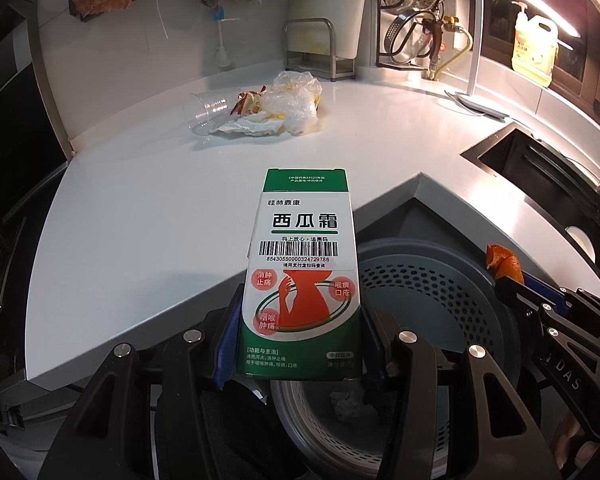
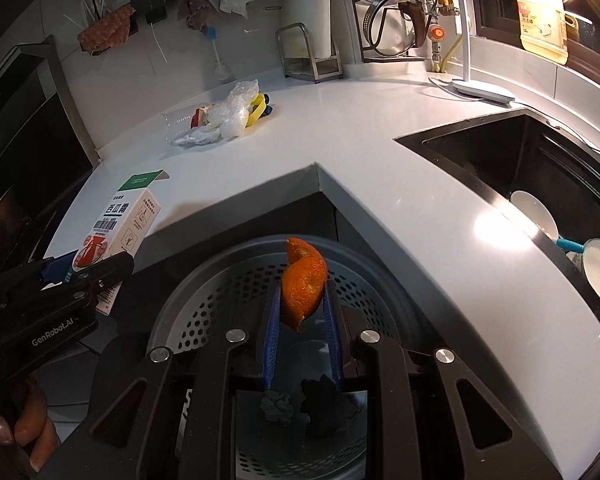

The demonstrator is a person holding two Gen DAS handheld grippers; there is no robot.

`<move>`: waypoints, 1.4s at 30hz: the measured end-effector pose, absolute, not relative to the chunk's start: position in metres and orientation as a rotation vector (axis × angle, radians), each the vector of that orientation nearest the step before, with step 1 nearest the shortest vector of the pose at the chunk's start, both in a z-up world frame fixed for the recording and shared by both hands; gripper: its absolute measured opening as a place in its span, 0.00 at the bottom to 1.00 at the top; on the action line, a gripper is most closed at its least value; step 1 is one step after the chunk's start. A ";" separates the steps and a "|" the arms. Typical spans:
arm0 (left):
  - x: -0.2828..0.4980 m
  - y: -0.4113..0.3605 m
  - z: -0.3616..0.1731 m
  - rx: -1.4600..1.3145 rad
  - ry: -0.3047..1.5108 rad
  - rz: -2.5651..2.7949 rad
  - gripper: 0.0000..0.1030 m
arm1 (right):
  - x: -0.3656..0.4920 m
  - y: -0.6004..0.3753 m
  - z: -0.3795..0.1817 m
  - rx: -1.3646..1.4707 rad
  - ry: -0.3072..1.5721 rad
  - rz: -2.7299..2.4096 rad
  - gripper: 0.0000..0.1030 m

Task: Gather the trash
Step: 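Open both tools to drop the peel and box into the bin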

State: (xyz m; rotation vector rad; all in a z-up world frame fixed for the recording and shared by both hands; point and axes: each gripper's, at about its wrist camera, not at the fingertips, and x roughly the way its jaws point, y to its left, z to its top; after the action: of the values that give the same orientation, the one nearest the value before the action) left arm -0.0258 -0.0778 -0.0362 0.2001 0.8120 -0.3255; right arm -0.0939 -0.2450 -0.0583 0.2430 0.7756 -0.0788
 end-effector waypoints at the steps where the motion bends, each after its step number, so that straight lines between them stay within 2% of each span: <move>1: -0.028 -0.078 -0.039 0.204 0.817 -0.328 0.48 | -0.097 -0.245 -0.061 0.246 0.780 -0.076 0.20; 13: -0.045 -0.075 -0.066 0.227 0.874 -0.368 0.48 | -0.118 -0.246 -0.088 0.275 0.850 -0.084 0.20; 24: -0.051 -0.071 -0.066 0.214 0.889 -0.388 0.49 | -0.124 -0.242 -0.086 0.297 0.847 -0.079 0.21; 26: -0.053 -0.069 -0.063 0.210 0.878 -0.384 0.49 | -0.126 -0.241 -0.084 0.290 0.838 -0.078 0.23; 29: -0.054 -0.066 -0.061 0.205 0.871 -0.381 0.51 | -0.129 -0.241 -0.081 0.291 0.825 -0.075 0.34; 31: -0.055 -0.065 -0.059 0.204 0.865 -0.375 0.59 | -0.131 -0.241 -0.079 0.296 0.809 -0.075 0.50; 42: -0.055 -0.062 -0.057 0.201 0.848 -0.356 0.64 | -0.134 -0.247 -0.077 0.328 0.790 -0.080 0.52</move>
State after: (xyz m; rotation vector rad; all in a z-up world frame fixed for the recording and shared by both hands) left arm -0.0551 -0.0616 -0.0568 0.2013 0.8478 -0.3560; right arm -0.1344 -0.2473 -0.0771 0.3283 0.7901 -0.0796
